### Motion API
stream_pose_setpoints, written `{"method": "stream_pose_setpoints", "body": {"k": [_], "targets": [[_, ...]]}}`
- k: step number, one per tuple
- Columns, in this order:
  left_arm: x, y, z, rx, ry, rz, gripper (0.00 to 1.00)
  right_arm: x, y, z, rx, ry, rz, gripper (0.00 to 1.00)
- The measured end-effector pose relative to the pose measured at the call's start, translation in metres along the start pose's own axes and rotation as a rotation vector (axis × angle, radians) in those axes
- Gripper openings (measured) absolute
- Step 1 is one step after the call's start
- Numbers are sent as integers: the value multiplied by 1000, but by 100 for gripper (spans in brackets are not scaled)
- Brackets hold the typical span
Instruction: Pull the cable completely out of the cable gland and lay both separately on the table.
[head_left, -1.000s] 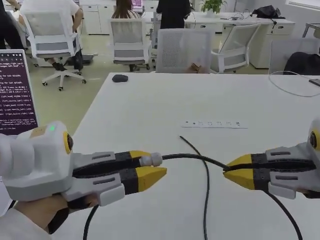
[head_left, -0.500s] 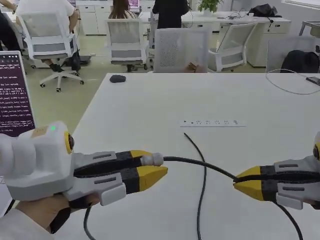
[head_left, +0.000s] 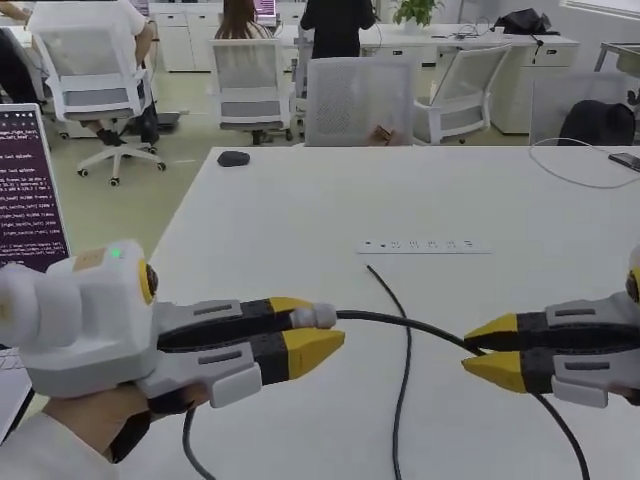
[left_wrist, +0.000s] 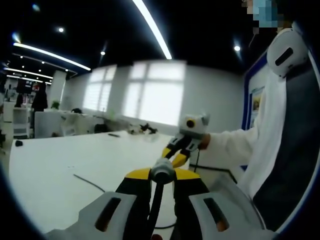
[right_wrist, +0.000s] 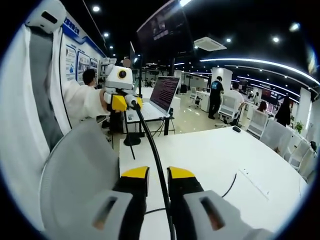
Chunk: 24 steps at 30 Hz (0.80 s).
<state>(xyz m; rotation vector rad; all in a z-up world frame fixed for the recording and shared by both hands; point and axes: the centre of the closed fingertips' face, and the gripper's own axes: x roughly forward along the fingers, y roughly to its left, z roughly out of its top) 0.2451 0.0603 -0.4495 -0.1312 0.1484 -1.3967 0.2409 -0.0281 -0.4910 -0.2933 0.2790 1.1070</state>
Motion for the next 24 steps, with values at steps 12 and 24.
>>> {"method": "stream_pose_setpoints", "body": {"k": [12,24], "targets": [[19,-7,-4,8,30,-44,17,22,26,52,-139,-70,87,16],[24,-13,-9,11,53,-70,17,35,35,54,-161,-77,137,8]]}}
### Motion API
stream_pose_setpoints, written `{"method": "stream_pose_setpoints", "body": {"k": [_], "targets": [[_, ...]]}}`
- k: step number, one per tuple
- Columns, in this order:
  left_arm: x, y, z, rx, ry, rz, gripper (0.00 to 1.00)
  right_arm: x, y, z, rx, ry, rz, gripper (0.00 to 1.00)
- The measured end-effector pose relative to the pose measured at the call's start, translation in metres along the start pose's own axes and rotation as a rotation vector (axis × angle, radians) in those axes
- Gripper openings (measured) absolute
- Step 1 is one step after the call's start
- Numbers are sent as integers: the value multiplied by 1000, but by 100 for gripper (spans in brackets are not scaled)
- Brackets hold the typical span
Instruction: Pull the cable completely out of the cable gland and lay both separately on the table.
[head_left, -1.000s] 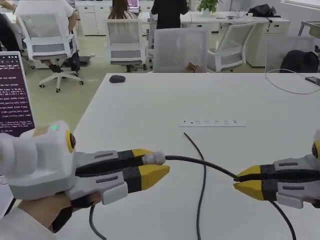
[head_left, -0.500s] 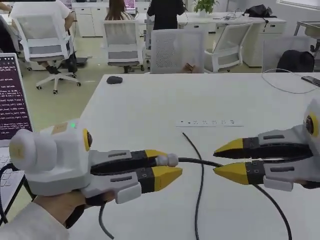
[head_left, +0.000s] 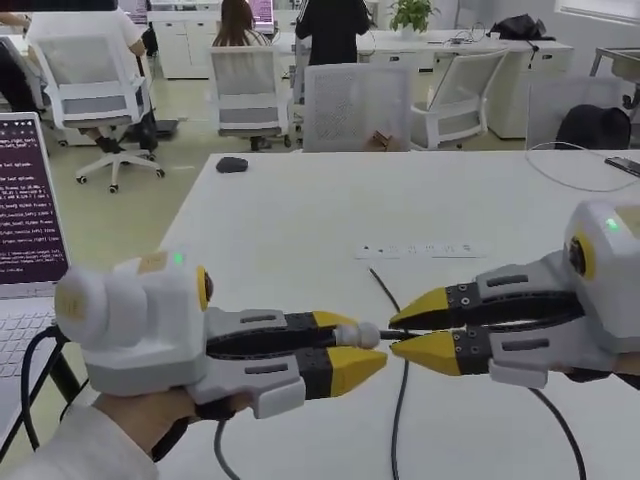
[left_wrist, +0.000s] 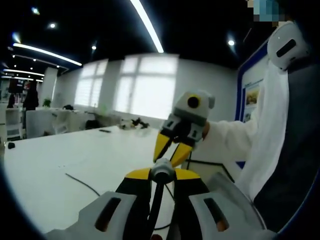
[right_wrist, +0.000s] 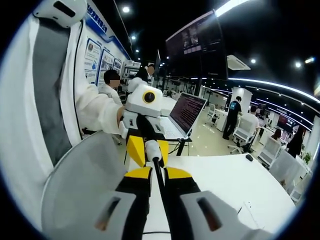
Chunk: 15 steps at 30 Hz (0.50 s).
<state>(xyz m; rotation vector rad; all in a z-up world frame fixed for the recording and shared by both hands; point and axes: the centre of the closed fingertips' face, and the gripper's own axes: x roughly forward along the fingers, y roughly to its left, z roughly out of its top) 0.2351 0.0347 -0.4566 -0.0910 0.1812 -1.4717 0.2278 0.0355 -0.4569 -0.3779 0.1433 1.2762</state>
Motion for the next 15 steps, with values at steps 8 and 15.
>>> {"method": "stream_pose_setpoints", "body": {"k": [8,15], "targets": [[1,-2,0,1,5,-6,17,-1,1,-2,-1,-6,7,5],[2,-2,-2,7,14,-6,17,-2,2,-3,10,-14,11,5]]}}
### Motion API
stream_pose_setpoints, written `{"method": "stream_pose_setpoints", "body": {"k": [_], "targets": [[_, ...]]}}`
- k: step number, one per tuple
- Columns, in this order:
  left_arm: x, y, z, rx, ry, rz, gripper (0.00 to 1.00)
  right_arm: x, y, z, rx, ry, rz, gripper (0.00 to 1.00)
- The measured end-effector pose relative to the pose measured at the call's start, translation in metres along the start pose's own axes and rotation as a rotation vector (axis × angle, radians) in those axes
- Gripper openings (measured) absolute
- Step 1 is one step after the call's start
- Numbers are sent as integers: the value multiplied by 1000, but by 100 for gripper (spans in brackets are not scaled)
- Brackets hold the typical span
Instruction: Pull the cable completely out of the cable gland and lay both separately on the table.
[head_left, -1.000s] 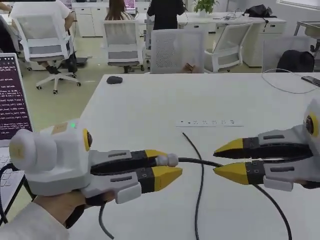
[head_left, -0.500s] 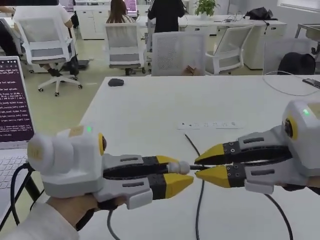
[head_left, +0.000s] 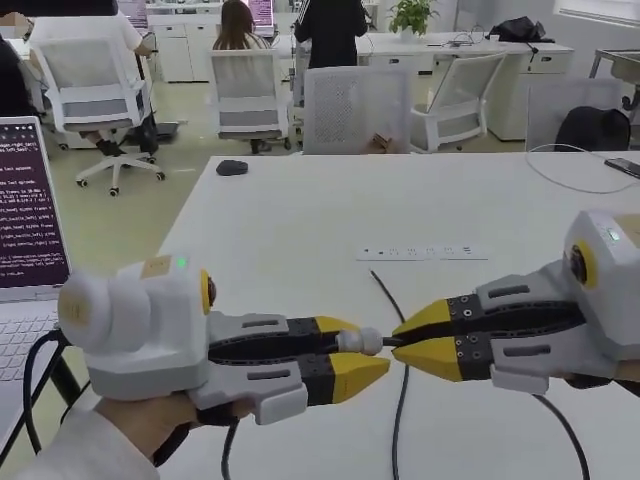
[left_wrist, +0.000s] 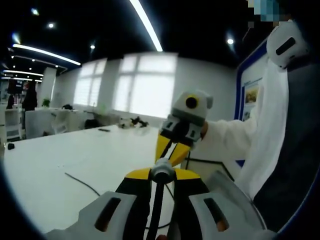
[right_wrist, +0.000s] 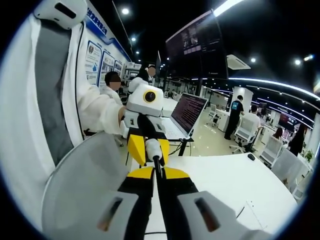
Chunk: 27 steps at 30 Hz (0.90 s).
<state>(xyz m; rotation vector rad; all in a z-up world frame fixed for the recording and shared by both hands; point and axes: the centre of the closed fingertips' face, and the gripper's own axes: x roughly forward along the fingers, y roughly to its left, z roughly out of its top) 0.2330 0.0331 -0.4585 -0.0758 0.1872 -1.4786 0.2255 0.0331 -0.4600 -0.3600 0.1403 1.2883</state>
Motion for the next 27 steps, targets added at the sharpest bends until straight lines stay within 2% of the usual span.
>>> {"method": "stream_pose_setpoints", "body": {"k": [14,22,27], "targets": [[-11,7,-1,-12,-3,26,17,-14,-5,-19,39,25,-32,4],[-17,10,0,-14,-5,41,17,-28,-12,-38,90,45,-76,4],[-20,13,-1,-22,-7,51,17,-37,-14,-56,134,64,-108,4]]}}
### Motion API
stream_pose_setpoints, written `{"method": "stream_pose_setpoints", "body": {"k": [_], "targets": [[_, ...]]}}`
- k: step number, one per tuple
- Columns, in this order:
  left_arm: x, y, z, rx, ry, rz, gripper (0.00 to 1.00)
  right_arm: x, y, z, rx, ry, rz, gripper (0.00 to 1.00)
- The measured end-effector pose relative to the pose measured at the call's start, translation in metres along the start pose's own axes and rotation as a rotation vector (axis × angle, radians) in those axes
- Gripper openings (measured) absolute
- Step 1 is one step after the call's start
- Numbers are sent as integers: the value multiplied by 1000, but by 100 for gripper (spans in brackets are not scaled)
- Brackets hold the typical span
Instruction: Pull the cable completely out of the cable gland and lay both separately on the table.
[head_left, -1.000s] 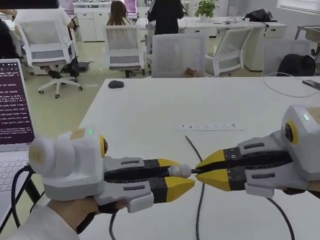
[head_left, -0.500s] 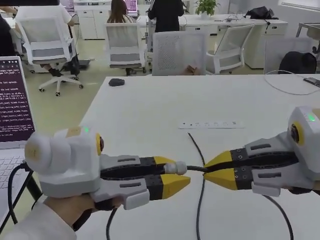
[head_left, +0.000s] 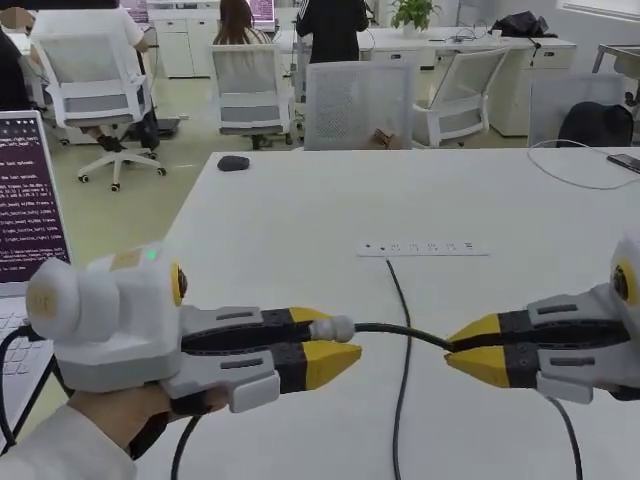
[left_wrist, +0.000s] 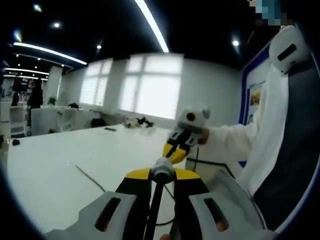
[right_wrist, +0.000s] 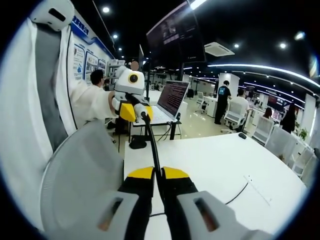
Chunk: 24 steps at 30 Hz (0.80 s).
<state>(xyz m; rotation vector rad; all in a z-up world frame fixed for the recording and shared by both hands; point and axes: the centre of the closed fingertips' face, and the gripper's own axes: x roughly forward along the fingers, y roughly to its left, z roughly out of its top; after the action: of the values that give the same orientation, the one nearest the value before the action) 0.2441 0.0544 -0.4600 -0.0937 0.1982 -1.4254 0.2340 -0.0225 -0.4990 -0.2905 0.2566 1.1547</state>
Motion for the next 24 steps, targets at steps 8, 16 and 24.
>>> {"method": "stream_pose_setpoints", "body": {"k": [8,16,24], "targets": [[-1,-1,-2,-4,3,1,17,-10,-1,-18,49,20,-33,5],[3,-4,-4,-10,-3,-7,17,-10,-2,-21,53,36,-43,5],[1,-6,-6,-15,-4,-10,17,-5,-2,-24,61,53,-45,6]]}}
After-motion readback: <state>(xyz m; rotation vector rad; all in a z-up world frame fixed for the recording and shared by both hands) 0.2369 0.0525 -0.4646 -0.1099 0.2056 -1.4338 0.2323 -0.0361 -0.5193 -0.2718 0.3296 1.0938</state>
